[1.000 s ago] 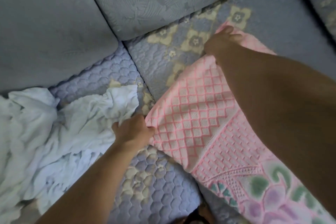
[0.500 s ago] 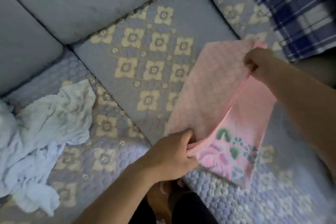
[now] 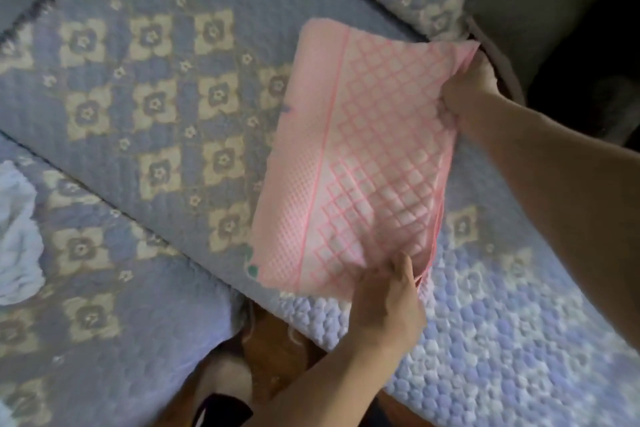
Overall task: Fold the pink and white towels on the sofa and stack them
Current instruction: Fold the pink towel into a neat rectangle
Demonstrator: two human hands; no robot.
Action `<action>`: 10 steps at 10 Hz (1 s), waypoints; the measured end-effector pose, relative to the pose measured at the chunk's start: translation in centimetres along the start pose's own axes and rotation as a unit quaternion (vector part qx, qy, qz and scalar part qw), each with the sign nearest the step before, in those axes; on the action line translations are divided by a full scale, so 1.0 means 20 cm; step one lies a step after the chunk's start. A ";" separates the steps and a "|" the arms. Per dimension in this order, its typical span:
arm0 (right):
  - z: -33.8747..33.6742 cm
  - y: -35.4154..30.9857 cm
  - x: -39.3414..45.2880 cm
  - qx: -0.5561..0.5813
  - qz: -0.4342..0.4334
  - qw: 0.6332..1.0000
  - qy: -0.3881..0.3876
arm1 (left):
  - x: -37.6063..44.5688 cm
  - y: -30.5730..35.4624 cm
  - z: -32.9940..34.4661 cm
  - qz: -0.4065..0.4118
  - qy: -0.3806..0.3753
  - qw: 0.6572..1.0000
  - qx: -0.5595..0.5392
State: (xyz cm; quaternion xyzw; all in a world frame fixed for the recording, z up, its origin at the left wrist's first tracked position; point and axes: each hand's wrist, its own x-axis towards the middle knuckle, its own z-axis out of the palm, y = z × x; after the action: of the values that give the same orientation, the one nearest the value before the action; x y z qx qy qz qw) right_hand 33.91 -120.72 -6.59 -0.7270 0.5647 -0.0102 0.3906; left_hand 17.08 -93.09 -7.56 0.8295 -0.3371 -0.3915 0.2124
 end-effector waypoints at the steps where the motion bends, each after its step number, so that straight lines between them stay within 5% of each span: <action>1: -0.06 0.09 0.05 0.029 0.026 0.999 -0.025 | 0.08 0.11 0.15 -0.009 0.021 0.999 0.038; 3: 0.04 0.49 0.30 0.059 0.034 0.996 -0.060 | 0.19 0.07 0.43 0.021 -0.023 0.997 0.064; 4: 0.08 0.58 0.19 0.069 0.050 0.996 -0.018 | 0.18 0.01 0.31 0.059 0.013 0.996 -0.062; 5: 0.05 0.71 -0.06 0.038 0.068 0.996 -0.052 | 0.10 -0.22 0.06 0.010 0.236 0.969 -0.073; 6: 0.02 0.95 -0.35 0.039 0.118 0.982 -0.139 | -0.02 -0.56 -0.16 -0.060 0.237 0.969 0.036; 7: 0.02 1.12 -0.60 0.040 0.157 0.973 -0.163 | -0.14 -0.84 -0.21 -0.064 0.091 0.975 0.195; 8: 0.03 1.21 -0.74 0.079 0.212 0.958 -0.174 | -0.16 -0.94 -0.16 -0.119 0.077 0.981 0.133; 9: 0.06 1.30 -0.83 0.125 0.265 0.937 -0.187 | -0.10 -0.90 -0.08 -0.203 0.183 0.959 -0.072; 10: 0.07 1.33 -0.86 0.188 0.306 0.917 -0.173 | -0.09 -0.83 -0.02 -0.218 0.231 0.935 -0.156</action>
State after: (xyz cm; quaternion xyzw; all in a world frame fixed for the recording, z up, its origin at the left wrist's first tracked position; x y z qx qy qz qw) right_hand 6.81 -107.24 -15.64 -0.4227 0.6710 0.1296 0.5952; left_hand 23.17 -80.42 -16.62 0.9064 -0.0241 -0.2738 0.3208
